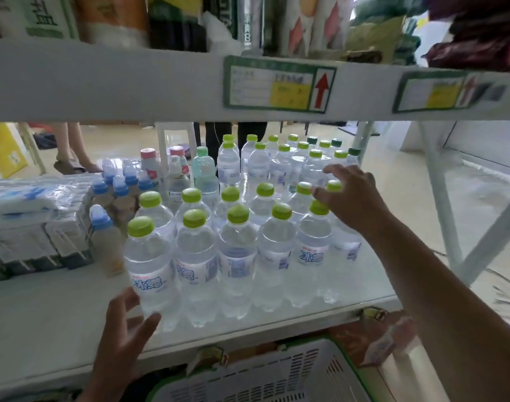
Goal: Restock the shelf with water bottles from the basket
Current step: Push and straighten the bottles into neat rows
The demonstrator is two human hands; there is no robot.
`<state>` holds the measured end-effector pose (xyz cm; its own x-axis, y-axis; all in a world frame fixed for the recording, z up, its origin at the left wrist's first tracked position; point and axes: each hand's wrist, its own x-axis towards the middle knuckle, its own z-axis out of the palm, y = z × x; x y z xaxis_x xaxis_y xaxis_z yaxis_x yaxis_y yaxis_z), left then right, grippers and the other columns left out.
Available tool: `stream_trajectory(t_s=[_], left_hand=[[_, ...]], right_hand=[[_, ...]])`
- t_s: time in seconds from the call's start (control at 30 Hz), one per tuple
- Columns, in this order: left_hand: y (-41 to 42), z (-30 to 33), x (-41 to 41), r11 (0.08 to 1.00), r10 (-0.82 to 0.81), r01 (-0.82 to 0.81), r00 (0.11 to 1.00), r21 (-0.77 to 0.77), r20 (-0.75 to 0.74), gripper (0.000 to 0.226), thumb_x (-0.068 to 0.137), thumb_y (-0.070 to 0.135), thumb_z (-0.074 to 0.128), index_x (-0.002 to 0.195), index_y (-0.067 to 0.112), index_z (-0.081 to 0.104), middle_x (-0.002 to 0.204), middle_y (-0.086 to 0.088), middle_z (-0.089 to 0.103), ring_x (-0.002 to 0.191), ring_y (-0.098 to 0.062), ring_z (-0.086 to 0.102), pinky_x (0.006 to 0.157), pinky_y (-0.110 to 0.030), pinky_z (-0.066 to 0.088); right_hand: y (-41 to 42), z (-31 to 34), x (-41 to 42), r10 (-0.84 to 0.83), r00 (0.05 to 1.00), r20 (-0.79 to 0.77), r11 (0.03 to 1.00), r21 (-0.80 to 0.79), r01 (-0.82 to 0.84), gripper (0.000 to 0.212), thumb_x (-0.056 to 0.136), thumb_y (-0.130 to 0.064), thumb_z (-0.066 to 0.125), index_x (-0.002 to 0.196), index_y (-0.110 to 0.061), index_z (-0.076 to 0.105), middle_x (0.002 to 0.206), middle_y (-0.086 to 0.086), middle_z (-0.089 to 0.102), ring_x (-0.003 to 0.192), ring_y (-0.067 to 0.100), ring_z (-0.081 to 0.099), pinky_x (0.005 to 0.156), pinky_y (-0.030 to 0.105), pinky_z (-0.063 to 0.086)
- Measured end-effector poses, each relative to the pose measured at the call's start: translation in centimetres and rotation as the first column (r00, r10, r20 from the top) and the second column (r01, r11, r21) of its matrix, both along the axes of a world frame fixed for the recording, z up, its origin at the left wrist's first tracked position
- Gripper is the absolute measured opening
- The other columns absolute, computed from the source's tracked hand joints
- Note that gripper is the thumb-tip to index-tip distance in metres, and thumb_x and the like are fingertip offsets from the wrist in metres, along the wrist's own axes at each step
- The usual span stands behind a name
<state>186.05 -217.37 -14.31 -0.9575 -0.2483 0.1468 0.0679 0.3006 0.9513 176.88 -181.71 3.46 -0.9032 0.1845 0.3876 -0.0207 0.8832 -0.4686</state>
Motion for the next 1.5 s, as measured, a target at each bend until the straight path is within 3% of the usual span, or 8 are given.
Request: stream_trajectory(t_s=[0.13, 0.33, 0.43, 0.57, 0.67, 1.0, 1.2, 1.5], left_hand=[[-3.5, -1.3, -0.9, 0.999, -0.033, 0.033, 0.999, 0.040, 0.019, 0.107, 0.051, 0.075, 0.064, 0.124, 0.000, 0.044, 0.113, -0.025, 0.051, 0.089, -0.009, 0.058, 0.065, -0.015, 0.053], [-2.2, 9.4, -2.9, 0.954, 0.271, -0.251, 0.956, 0.165, -0.111, 0.051, 0.073, 0.055, 0.050, 0.114, 0.026, 0.053, 0.104, -0.005, 0.051, 0.090, -0.015, 0.053, 0.062, -0.019, 0.054], [-5.5, 11.6, -9.2, 0.889, 0.202, -0.255, 0.964, -0.380, -0.175, 0.057, 0.085, 0.060, 0.046, 0.132, 0.027, 0.046, 0.117, -0.004, 0.050, 0.104, -0.030, 0.049, 0.087, -0.049, 0.045], [-0.2, 15.8, -11.0, 0.470, 0.208, -0.087, 0.978, -0.879, 0.014, 0.063, 0.086, 0.072, 0.025, 0.136, 0.035, 0.036, 0.146, -0.012, 0.033, 0.126, -0.040, 0.036, 0.101, -0.051, 0.035], [5.6, 18.9, -9.5, 0.519, 0.325, -0.052, 0.935, -0.853, 0.141, 0.060, 0.094, 0.060, 0.024, 0.137, 0.022, 0.040, 0.147, -0.015, 0.030, 0.131, -0.039, 0.032, 0.104, -0.049, 0.033], [4.7, 18.5, -8.6, 0.307, 0.416, -0.026, 0.903, -0.951, 0.109, 0.052, 0.098, 0.046, 0.029, 0.141, 0.017, 0.033, 0.136, -0.017, 0.049, 0.122, -0.035, 0.047, 0.091, -0.043, 0.041], [4.6, 17.8, -7.0, 0.155, 0.291, -0.319, 0.919, -0.935, -0.265, 0.037, 0.091, 0.037, 0.049, 0.090, 0.003, 0.062, 0.064, -0.013, 0.049, 0.068, -0.035, 0.063, 0.056, -0.031, 0.034], [3.4, 17.2, -7.9, 0.115, 0.253, -0.318, 0.926, -0.941, -0.281, 0.040, 0.096, 0.046, 0.038, 0.108, 0.013, 0.057, 0.096, -0.017, 0.066, 0.092, -0.037, 0.063, 0.068, -0.034, 0.039]], right_hand=[[0.3, 0.4, -0.7, -0.061, 0.997, 0.053, 0.998, 0.026, 0.060, 0.059, 0.084, -0.055, 0.053, 0.133, -0.023, 0.052, 0.138, 0.012, 0.047, 0.127, 0.034, 0.042, 0.103, 0.040, 0.035], [1.2, 0.1, -1.4, -0.049, 0.995, 0.085, 0.998, 0.046, 0.045, 0.037, 0.091, -0.050, 0.048, 0.117, -0.027, 0.060, 0.123, 0.004, 0.047, 0.110, 0.029, 0.056, 0.084, 0.035, 0.043], [1.0, -0.3, -1.9, -0.121, 0.989, 0.082, 0.986, 0.125, 0.111, 0.029, 0.092, -0.045, 0.047, 0.113, -0.027, 0.056, 0.125, 0.005, 0.045, 0.107, 0.031, 0.057, 0.077, 0.033, 0.039], [0.7, -0.8, -2.3, -0.197, 0.979, 0.058, 0.961, 0.208, 0.182, 0.027, 0.096, -0.037, 0.042, 0.116, -0.022, 0.051, 0.124, 0.011, 0.049, 0.107, 0.035, 0.056, 0.077, 0.035, 0.041], [0.7, -0.7, -2.2, -0.213, 0.976, 0.045, 0.955, 0.221, 0.198, 0.029, 0.096, -0.036, 0.042, 0.118, -0.020, 0.052, 0.124, 0.013, 0.052, 0.108, 0.037, 0.055, 0.080, 0.037, 0.042], [1.3, -0.1, -1.7, -0.283, 0.945, 0.166, 0.942, 0.232, 0.242, 0.040, 0.092, -0.047, 0.043, 0.120, -0.020, 0.050, 0.120, 0.016, 0.061, 0.106, 0.037, 0.057, 0.076, 0.037, 0.039], [3.6, 0.3, -0.1, -0.274, 0.934, 0.231, 0.956, 0.171, 0.238, 0.041, 0.090, -0.052, 0.048, 0.120, -0.025, 0.050, 0.121, 0.015, 0.060, 0.107, 0.036, 0.055, 0.077, 0.036, 0.038], [2.6, 0.4, 0.7, -0.231, 0.960, 0.158, 0.963, 0.178, 0.202, 0.038, 0.088, -0.049, 0.054, 0.115, -0.022, 0.055, 0.115, 0.014, 0.062, 0.102, 0.035, 0.056, 0.076, 0.035, 0.039]])
